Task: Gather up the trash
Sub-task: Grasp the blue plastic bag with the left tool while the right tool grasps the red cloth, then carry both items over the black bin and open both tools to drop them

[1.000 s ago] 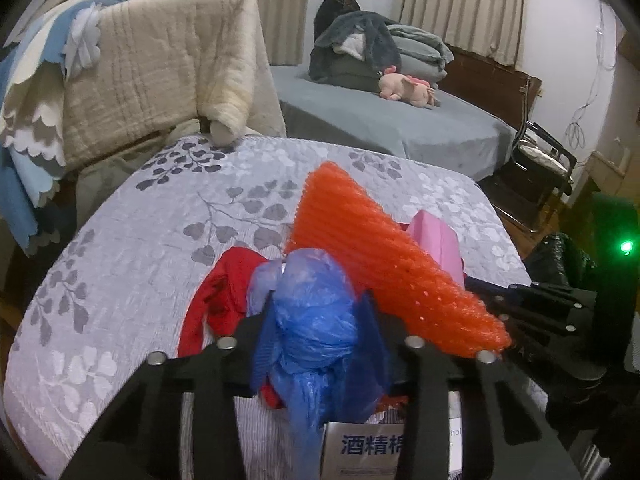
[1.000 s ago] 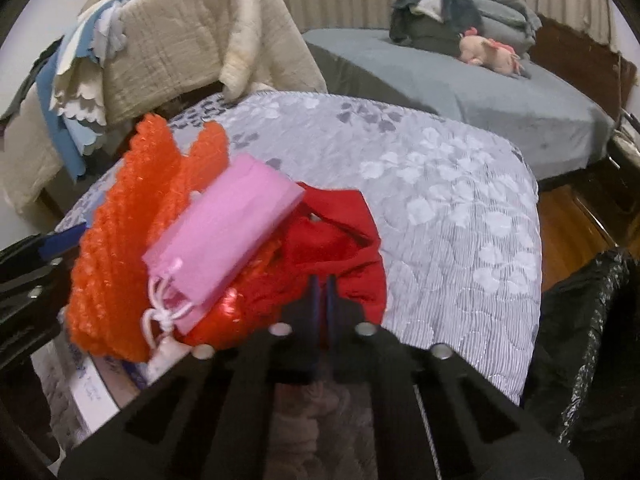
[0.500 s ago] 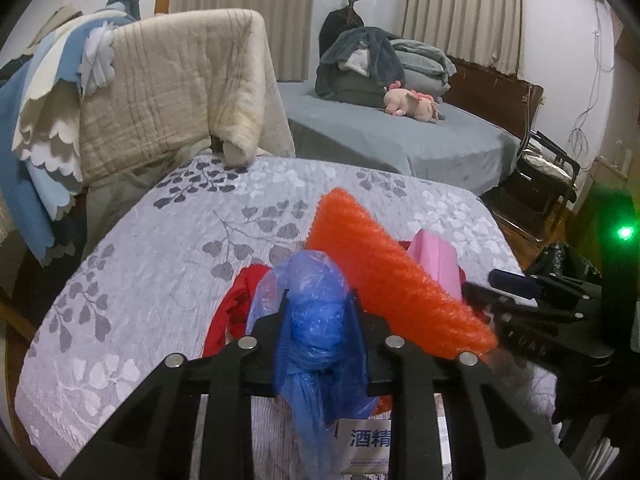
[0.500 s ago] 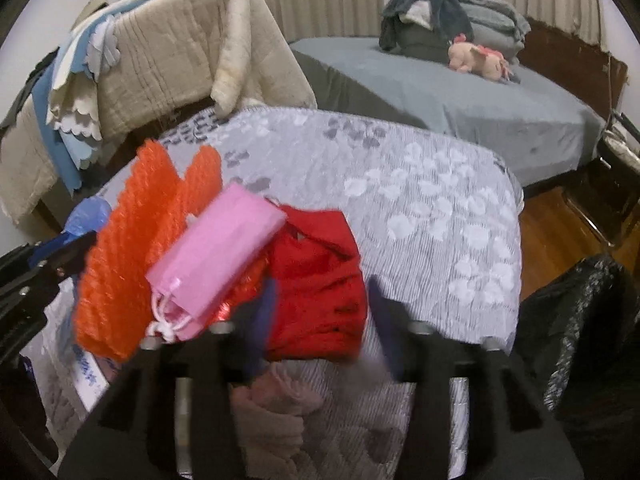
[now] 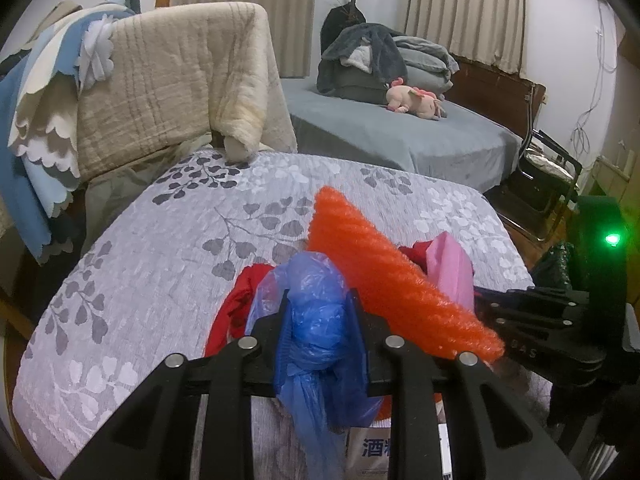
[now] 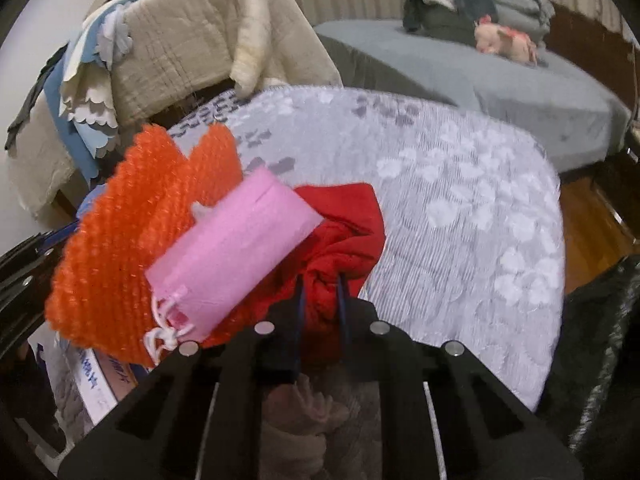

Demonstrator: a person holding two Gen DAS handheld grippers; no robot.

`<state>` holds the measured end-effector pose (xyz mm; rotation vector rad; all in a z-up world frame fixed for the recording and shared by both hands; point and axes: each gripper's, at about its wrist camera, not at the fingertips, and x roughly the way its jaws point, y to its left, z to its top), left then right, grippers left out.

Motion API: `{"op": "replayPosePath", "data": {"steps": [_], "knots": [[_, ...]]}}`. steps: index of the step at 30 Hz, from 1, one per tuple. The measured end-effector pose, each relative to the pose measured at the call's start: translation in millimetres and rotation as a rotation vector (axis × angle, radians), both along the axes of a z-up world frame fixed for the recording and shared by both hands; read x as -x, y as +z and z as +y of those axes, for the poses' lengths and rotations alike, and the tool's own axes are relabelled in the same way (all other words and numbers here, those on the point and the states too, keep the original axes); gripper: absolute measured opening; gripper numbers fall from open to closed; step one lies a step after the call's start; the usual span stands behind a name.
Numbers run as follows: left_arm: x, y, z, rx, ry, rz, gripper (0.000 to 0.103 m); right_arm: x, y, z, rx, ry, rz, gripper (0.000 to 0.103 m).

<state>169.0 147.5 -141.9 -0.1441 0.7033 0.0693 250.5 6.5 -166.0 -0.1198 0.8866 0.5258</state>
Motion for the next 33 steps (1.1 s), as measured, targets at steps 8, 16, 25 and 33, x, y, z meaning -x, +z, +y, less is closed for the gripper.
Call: {"op": "replayPosePath", "data": {"steps": [8, 16, 25, 33], "knots": [[10, 33, 0, -0.003, 0.005, -0.078, 0.026, 13, 53, -19, -0.045, -0.048, -0.126, 0.013], [22, 65, -17, 0.013, -0.034, -0.139, 0.026, 36, 97, -46, -0.102, -0.077, -0.208, 0.013], [34, 93, -60, 0.027, -0.133, -0.186, 0.026, 65, 131, -86, -0.13, -0.125, -0.271, 0.013], [29, 102, -125, 0.05, -0.277, -0.195, 0.026, 90, 146, -152, -0.104, -0.24, -0.3, 0.013]]}}
